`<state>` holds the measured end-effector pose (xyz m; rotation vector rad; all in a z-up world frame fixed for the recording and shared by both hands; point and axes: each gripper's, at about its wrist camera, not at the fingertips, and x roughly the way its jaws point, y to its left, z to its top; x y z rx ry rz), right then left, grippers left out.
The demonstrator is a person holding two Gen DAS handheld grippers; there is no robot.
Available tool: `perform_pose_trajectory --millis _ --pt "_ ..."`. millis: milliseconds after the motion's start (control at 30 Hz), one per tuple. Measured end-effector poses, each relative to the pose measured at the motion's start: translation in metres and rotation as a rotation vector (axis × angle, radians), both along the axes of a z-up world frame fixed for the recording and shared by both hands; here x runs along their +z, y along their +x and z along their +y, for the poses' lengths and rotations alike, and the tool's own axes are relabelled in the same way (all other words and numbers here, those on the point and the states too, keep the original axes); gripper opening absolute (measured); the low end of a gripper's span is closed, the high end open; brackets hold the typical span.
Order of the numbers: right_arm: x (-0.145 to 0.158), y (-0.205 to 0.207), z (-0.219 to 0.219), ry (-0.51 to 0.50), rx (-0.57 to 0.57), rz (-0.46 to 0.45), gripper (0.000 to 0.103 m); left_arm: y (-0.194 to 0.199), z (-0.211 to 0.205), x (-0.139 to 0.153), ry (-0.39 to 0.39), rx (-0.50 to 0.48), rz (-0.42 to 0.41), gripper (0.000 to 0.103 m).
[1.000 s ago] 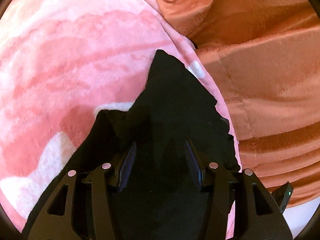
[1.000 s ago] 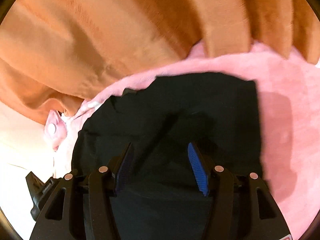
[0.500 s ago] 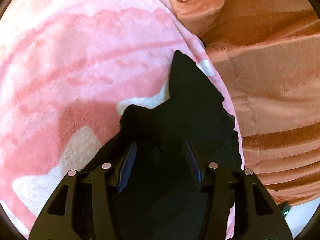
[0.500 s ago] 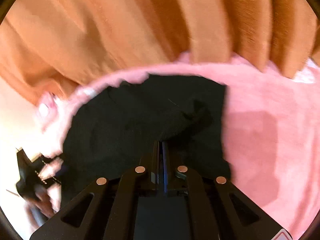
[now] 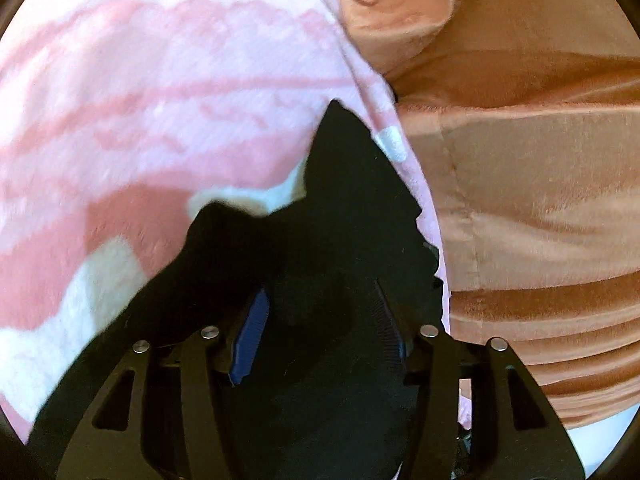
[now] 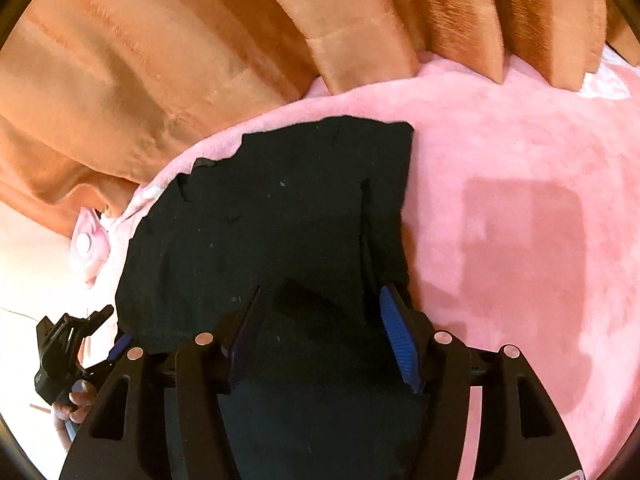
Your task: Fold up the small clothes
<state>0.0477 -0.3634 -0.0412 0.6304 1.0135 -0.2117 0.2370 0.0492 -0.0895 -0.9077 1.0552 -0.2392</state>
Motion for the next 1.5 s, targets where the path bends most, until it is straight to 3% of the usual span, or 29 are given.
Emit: perform_pose_trajectory --millis 133,200,233,267,333,400,467,533,567,633,700,733,867,900,967,1000,1100,1167,1200,1300,1367,1500 --pt "-0.012 0.010 -0.010 0.036 -0.027 0.001 0.059 0.007 0.001 -0.001 0.043 0.012 0.006 0.030" --pt "-0.011 0.011 -0.008 0.013 -0.008 0.004 0.058 0.009 0.002 -0.006 0.054 0.013 0.026 0.012" --pt "-0.009 0.012 -0.004 -0.020 0.010 0.010 0.048 0.010 0.003 -0.008 0.067 0.010 0.032 0.009" --pt "-0.008 0.014 -0.001 -0.055 0.037 0.014 0.013 0.011 0.005 -0.009 0.068 0.008 0.027 0.006" --pt "0.003 0.014 0.002 -0.050 0.055 -0.025 0.005 0.009 0.009 -0.002 0.063 0.026 -0.001 0.004" --pt "0.035 0.010 0.009 -0.037 0.077 -0.142 0.004 0.006 0.014 0.017 0.048 0.038 -0.065 0.003" --pt "0.074 0.005 0.022 -0.064 0.133 -0.273 0.004 0.001 0.018 0.043 0.089 0.042 -0.161 0.003" --pt "0.094 0.000 0.033 -0.125 0.187 -0.346 0.004 0.000 0.023 0.051 0.140 0.049 -0.201 0.004" --pt "0.085 0.002 0.034 -0.171 0.195 -0.303 0.004 0.005 0.025 0.042 0.159 0.037 -0.170 0.004" --pt "0.035 0.012 0.018 -0.151 0.150 -0.126 0.003 0.014 0.029 0.007 0.170 0.013 -0.058 0.004" --pt "-0.007 0.012 0.004 -0.106 0.098 0.003 0.003 0.011 0.033 -0.013 0.112 0.029 -0.008 0.003" --pt "-0.010 0.010 0.002 -0.086 0.091 0.007 0.003 0.009 0.032 -0.008 0.129 0.022 -0.014 0.003" --pt "0.031 0.005 0.017 -0.161 0.143 -0.081 0.003 0.006 0.033 0.005 0.151 -0.025 -0.038 0.004" --pt "0.027 0.005 0.015 -0.173 0.140 -0.057 0.003 0.006 0.035 -0.002 0.136 -0.026 -0.013 0.004" --pt "-0.011 0.003 0.001 -0.131 0.115 0.061 0.001 0.004 0.038 -0.015 0.090 -0.022 0.014 0.004" --pt "-0.013 -0.001 -0.001 -0.119 0.105 0.019 0.000 0.004 0.037 -0.013 0.103 -0.029 0.008 0.004" --pt "0.013 -0.003 0.004 -0.183 0.087 0.041 0.004 0.002 0.033 -0.009 0.112 -0.051 0.010 0.005" --pt "0.044 -0.010 0.022 -0.315 0.061 -0.005 0.016 -0.001 0.035 -0.010 0.093 -0.054 0.019 0.005" --pt "0.059 -0.010 0.035 -0.346 0.073 -0.049 0.016 -0.001 0.035 -0.010 0.094 -0.058 0.019 0.005" --pt "0.069 0.023 0.086 -0.256 0.246 -0.081 0.017 -0.001 0.034 -0.010 0.102 -0.060 0.020 0.005" --pt "0.052 0.064 0.137 -0.138 0.395 -0.063 0.017 -0.001 0.033 -0.009 0.110 -0.060 0.020 0.005" --pt "0.008 0.128 0.209 -0.067 0.516 0.025 0.008 0.003 0.031 -0.010 0.119 -0.073 0.022 0.005"
